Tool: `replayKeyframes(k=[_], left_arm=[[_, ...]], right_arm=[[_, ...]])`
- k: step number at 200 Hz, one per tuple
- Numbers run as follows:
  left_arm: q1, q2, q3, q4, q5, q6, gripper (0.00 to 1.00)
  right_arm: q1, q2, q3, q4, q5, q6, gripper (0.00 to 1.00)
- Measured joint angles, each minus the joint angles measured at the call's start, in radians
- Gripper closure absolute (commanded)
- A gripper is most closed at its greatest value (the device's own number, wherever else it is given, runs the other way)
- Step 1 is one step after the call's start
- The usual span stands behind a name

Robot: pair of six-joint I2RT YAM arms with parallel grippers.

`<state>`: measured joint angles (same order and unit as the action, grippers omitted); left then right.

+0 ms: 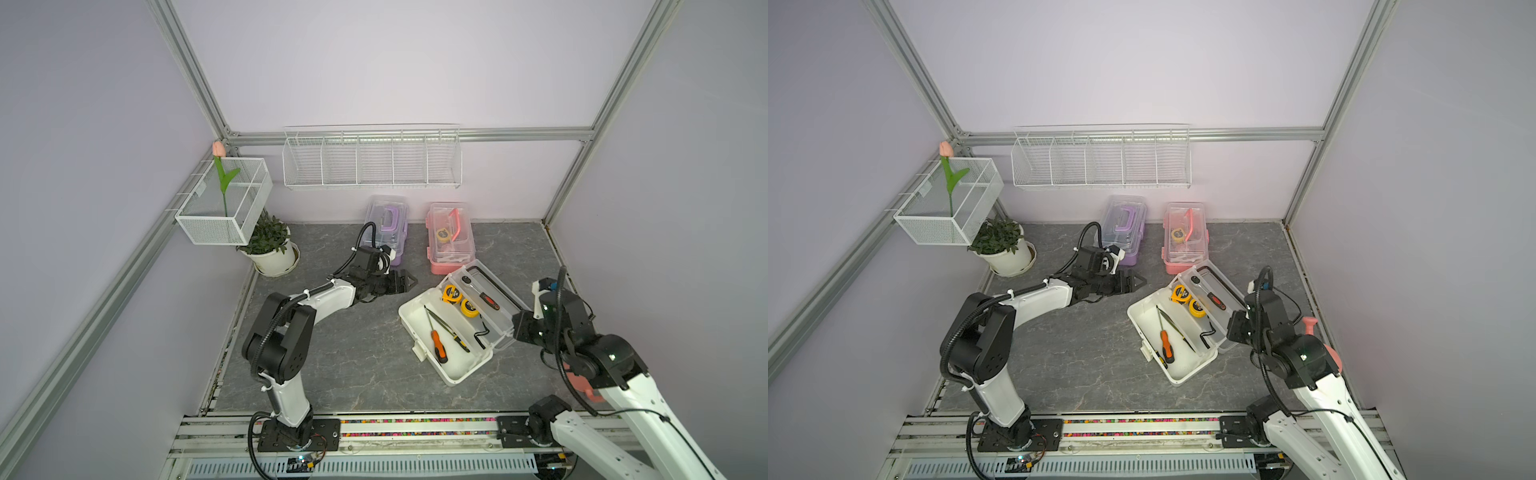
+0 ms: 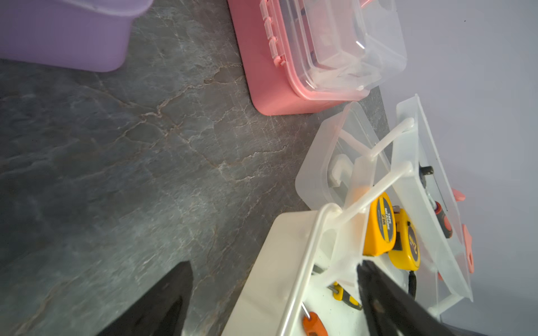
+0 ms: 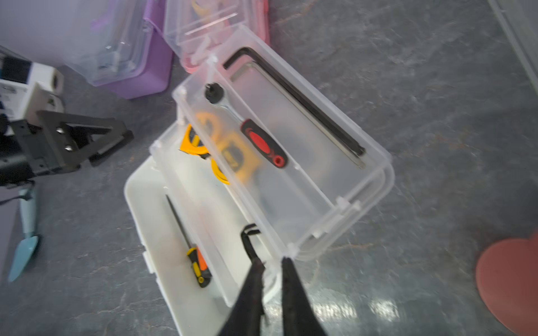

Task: Close toolboxes
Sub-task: Move the toolbox to the center of the board.

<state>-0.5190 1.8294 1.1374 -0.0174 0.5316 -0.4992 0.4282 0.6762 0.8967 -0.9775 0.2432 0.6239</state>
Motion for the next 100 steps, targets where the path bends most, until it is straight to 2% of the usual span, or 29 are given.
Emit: replayKeyframes(k=[22, 32, 46, 67, 83, 100], left_arm=[[-0.011, 0.074, 0.084, 0.012, 0.023, -0.008, 0.12], [-0.017, 0.108, 0.131, 0.012, 0.035, -0.011, 0.16], [-0.023, 0.152, 0.187, 0.013, 0.051, -0.015, 0.31], [-0.030, 0.205, 0.240, 0.001, 0.069, -0.018, 0.74], [-0.037, 0.235, 0.268, -0.033, 0.065, -0.007, 0.87], [-0.048, 0.260, 0.296, -0.073, 0.057, 0.016, 0.93]], right_arm=[[-0.009, -0.084, -0.071, -0.069, 0.053, 0.040, 0.93], [-0.015, -0.089, -0.106, -0.073, 0.062, 0.050, 0.93], [-0.025, -0.069, -0.151, -0.061, 0.065, 0.058, 0.93], [-0.060, -0.018, -0.202, 0.023, 0.052, 0.056, 0.91], [-0.116, 0.034, -0.220, 0.107, 0.024, 0.040, 0.91], [-0.189, 0.094, -0.230, 0.206, -0.014, 0.013, 0.90]])
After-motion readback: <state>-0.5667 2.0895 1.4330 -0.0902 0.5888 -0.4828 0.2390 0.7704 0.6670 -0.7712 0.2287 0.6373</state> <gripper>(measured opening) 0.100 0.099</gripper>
